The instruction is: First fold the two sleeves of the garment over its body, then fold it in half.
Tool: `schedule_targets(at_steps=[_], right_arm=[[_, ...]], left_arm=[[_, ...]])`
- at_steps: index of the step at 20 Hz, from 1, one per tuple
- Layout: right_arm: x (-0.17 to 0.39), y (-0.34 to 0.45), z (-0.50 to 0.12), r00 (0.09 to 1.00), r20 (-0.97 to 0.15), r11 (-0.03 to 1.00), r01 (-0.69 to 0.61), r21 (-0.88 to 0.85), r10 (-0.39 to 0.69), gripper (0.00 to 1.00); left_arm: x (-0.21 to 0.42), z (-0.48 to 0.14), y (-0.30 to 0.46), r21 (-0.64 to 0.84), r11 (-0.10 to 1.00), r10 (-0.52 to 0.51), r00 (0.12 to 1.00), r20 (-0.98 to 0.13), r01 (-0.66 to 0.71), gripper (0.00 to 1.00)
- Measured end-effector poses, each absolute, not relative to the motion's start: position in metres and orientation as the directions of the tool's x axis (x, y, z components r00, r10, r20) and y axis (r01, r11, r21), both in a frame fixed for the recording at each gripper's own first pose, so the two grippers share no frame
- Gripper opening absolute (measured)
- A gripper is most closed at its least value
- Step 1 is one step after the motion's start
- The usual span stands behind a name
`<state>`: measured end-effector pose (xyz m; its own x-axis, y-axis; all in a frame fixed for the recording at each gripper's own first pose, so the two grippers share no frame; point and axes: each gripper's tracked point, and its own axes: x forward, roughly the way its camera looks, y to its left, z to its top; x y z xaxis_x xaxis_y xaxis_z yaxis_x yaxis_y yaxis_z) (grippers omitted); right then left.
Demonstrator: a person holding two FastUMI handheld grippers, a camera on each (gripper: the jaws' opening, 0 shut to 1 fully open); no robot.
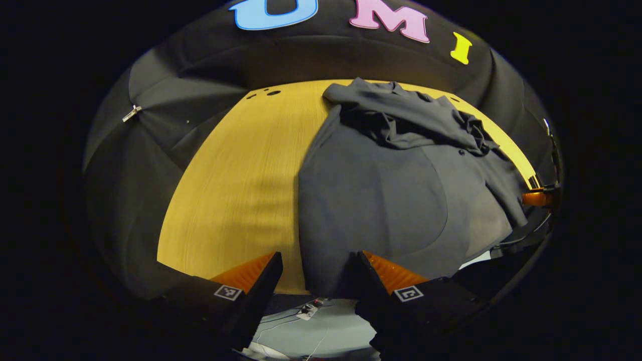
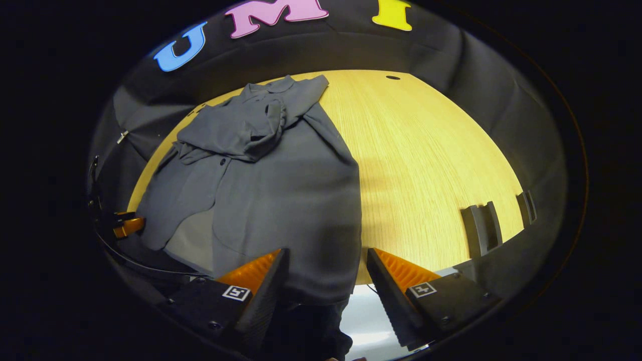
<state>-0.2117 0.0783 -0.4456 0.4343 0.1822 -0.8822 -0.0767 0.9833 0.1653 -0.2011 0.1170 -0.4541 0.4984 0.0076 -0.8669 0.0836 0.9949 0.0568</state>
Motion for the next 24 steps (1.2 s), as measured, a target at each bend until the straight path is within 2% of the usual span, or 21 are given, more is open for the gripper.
schedule_targets(at_steps=[4, 5, 6, 7, 9, 10, 11, 15, 19, 24], right_arm=[[-0.212, 0.086, -0.447, 0.421, -0.892, 0.984, -0.136, 0.119, 0.166, 0.97], [-0.212, 0.087, -0.448, 0.417, -0.893, 0.983, -0.137, 0.124, 0.171, 0.81], [-0.211, 0.094, -0.45, 0.409, -0.891, 0.977, -0.157, 0.143, 0.196, 0.85], [-0.209, 0.105, -0.448, 0.4, -0.885, 0.966, -0.189, 0.177, 0.24, 0.6], [-0.205, 0.115, -0.45, 0.377, -0.883, 0.952, -0.229, 0.202, 0.278, 0.1], [-0.203, 0.114, -0.45, 0.371, -0.886, 0.952, -0.23, 0.203, 0.279, 0.09], [-0.205, 0.112, -0.447, 0.376, -0.885, 0.954, -0.219, 0.202, 0.274, 0.06], [-0.189, 0.117, -0.412, 0.471, -0.82, 0.946, -0.157, 0.285, 0.325, 0.05], [-0.15, 0.115, -0.361, 0.576, -0.732, 0.919, -0.098, 0.381, 0.365, 0.06], [-0.083, 0.117, -0.297, 0.697, -0.607, 0.895, -0.115, 0.432, 0.382, 0.05]], left_arm=[[-0.199, -0.46, 0.113, 0.007, 0.999, -0.018, 0.482, -0.876, 0.051, 0.94], [-0.198, -0.455, 0.112, 0.004, 0.999, -0.02, 0.481, -0.877, 0.049, 0.93], [-0.196, -0.46, 0.107, 0.0, 0.996, -0.042, 0.463, -0.886, 0.09, 0.9], [-0.193, -0.461, 0.098, -0.01, 0.99, -0.075, 0.46, -0.885, 0.144, 0.69], [-0.179, -0.464, 0.085, 0.023, 0.977, -0.081, 0.465, -0.881, 0.212, 0.27], [-0.176, -0.462, 0.085, 0.037, 0.971, -0.081, 0.474, -0.877, 0.236, 0.06], [-0.175, -0.461, 0.085, 0.035, 0.972, -0.081, 0.47, -0.879, 0.232, 0.06], [-0.164, -0.435, 0.084, -0.04, 0.99, -0.103, 0.507, -0.856, 0.135, 0.05], [-0.13, -0.383, 0.08, -0.071, 0.99, -0.131, 0.612, -0.78, 0.122, 0.05], [-0.072, -0.325, 0.077, -0.105, 0.991, -0.133, 0.719, -0.682, 0.083, 0.05]])
